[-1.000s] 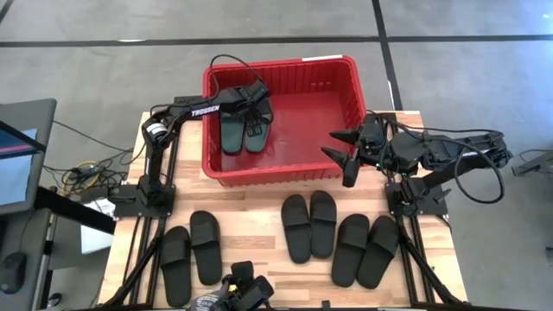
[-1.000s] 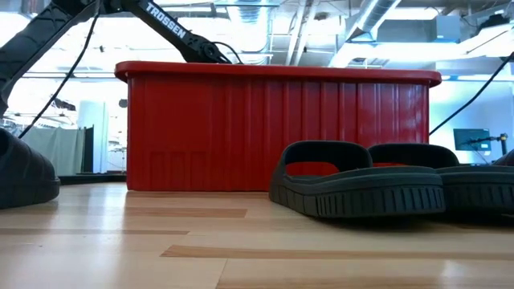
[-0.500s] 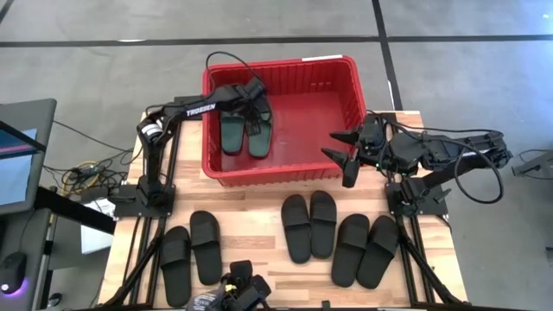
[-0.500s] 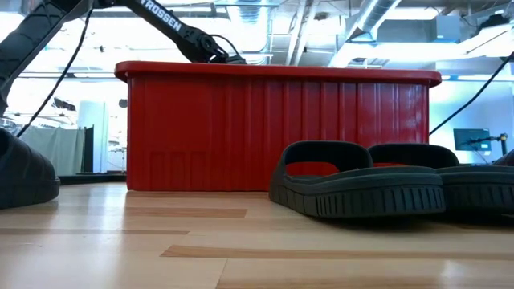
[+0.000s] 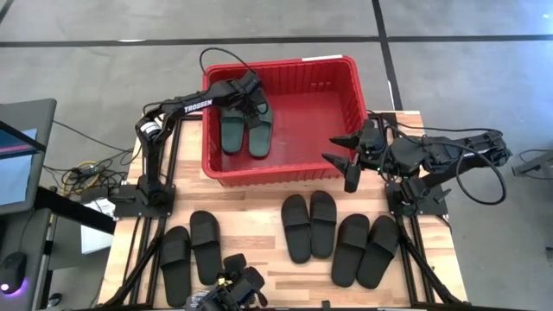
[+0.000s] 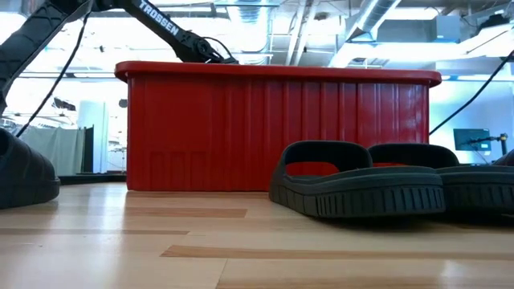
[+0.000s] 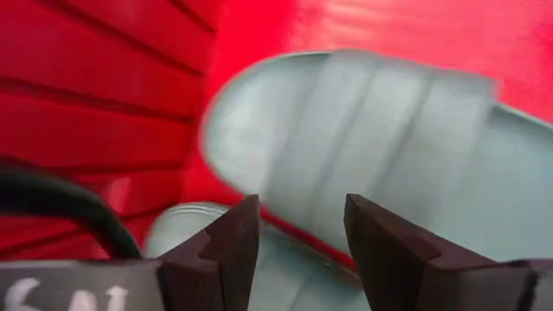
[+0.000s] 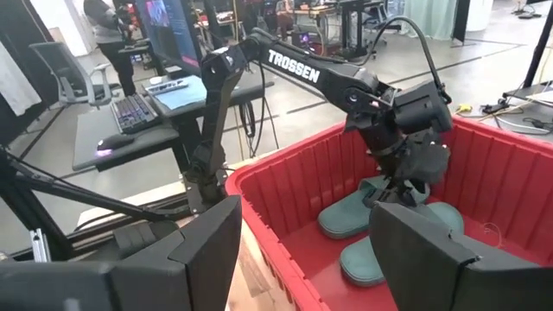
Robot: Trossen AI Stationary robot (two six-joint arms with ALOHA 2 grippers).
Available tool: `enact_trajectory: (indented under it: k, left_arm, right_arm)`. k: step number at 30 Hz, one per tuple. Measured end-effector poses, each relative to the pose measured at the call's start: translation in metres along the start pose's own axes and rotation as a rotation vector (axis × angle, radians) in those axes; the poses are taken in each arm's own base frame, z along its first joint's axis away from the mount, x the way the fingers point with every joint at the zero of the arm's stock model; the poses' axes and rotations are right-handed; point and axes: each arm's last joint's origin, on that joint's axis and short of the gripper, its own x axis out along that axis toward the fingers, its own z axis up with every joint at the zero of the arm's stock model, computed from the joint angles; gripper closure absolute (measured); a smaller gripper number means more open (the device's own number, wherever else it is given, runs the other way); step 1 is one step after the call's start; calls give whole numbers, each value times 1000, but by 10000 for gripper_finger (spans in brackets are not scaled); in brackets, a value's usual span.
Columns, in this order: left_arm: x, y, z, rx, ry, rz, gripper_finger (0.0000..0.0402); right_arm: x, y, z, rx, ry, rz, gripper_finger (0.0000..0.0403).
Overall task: Pick and place slides into bin
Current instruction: Put the green slipper into the red container
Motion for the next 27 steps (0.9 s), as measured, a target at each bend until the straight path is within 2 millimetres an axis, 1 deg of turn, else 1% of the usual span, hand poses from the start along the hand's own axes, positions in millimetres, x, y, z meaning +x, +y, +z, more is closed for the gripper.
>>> enact_trajectory:
  k: [4, 8, 11, 15, 18, 22, 27]
  left_arm:
    - [-2, -6, -2, 57, -22, -134, 241]
    - [-3, -13, -1, 144, -25, -175, 241]
    - [-4, -19, 2, 215, -34, -181, 241]
    - [-3, -23, 5, 261, -39, -157, 241]
    - [-2, -22, 5, 268, -41, -150, 241]
    - [-1, -16, 8, 253, -54, -79, 241]
    - [-1, -16, 4, 249, -47, -123, 241]
  right_arm:
    - [0, 0, 0, 5, 0, 0, 163]
    - [0, 0, 0, 7, 0, 0, 163]
    - [0, 0, 0, 8, 0, -2, 163]
    - [0, 0, 0, 8, 0, -2, 163]
    - [0, 0, 0, 7, 0, -2, 163]
    - [4, 2, -2, -1, 11, -5, 163]
    - [7, 4, -4, -6, 19, -7, 163]
